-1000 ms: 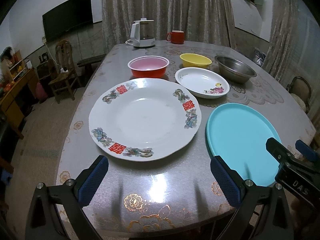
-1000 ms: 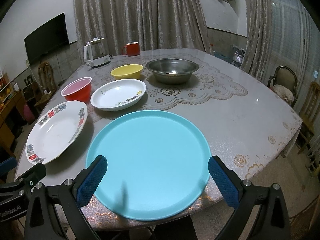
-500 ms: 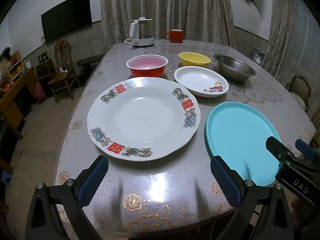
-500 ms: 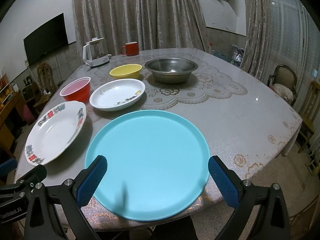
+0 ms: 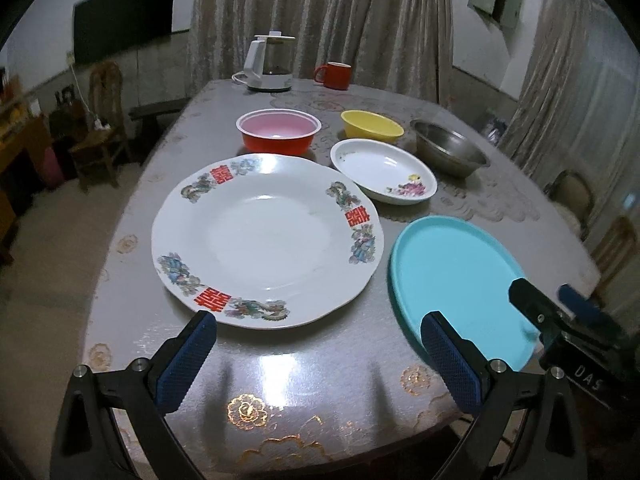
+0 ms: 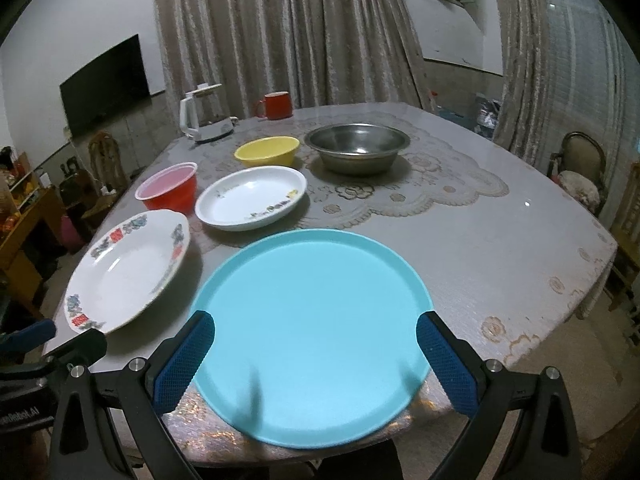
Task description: Organize plates and bowls
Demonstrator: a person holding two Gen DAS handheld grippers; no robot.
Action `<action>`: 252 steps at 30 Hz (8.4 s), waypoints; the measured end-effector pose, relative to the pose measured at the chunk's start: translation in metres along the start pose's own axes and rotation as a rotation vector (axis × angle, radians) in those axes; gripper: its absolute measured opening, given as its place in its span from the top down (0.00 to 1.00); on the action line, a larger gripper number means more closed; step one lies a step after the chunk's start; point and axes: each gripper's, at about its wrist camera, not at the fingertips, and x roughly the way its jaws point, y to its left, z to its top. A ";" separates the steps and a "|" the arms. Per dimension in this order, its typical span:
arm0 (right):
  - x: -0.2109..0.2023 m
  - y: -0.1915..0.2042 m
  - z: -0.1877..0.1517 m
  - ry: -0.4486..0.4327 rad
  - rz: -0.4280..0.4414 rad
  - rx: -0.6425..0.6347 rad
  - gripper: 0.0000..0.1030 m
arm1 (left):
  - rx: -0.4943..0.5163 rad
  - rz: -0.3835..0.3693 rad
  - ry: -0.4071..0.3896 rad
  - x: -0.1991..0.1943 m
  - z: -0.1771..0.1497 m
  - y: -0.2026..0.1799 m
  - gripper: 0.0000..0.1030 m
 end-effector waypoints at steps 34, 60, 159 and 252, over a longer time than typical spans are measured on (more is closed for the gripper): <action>0.105 0.088 0.057 0.179 0.505 -0.144 0.39 | -0.343 -0.196 -0.054 0.026 0.046 0.135 0.02; 0.162 0.095 0.050 0.327 0.623 -0.004 0.65 | -0.216 -0.296 0.010 0.070 0.054 0.134 0.29; 0.066 -0.099 0.003 0.208 0.292 0.092 0.76 | 0.375 -0.294 0.184 0.072 -0.017 -0.093 0.28; 0.147 -0.083 0.137 0.272 0.421 0.038 0.63 | -0.120 -0.200 0.137 0.124 0.110 0.004 0.20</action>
